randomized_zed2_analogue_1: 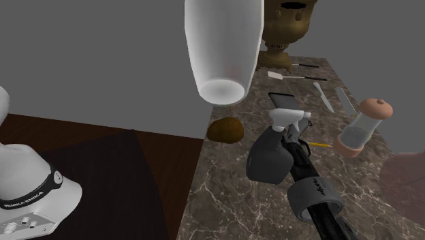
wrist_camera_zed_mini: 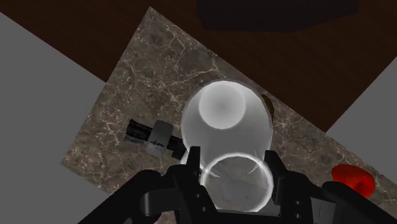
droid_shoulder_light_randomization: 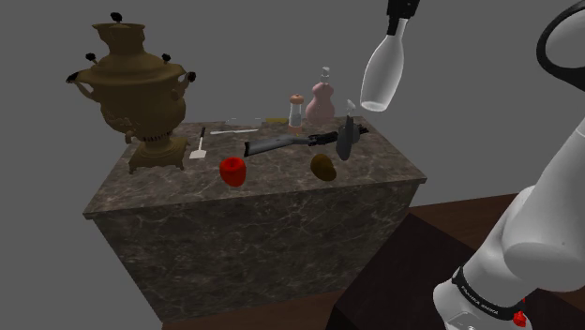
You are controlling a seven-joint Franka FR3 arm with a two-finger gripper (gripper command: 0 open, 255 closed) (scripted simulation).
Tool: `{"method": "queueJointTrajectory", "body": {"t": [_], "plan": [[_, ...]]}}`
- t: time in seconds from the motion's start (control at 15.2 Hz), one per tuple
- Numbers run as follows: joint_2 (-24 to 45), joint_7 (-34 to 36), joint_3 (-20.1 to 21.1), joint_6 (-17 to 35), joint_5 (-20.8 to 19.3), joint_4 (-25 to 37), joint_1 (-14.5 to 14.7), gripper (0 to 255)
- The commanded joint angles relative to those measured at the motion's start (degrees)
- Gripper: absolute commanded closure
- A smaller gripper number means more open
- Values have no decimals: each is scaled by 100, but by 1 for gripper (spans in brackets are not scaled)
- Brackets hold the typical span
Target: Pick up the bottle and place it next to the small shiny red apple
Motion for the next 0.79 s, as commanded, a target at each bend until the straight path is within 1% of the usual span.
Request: {"method": "queueJointTrajectory", "body": {"t": [0.0, 0.33, 0.73], "plan": [[-60, 315, 151, 206, -33, -251, 172, 255], [29, 967, 460, 566, -21, -519, 517, 255], [386, 1650, 771, 901, 49, -499, 870, 255]]}}
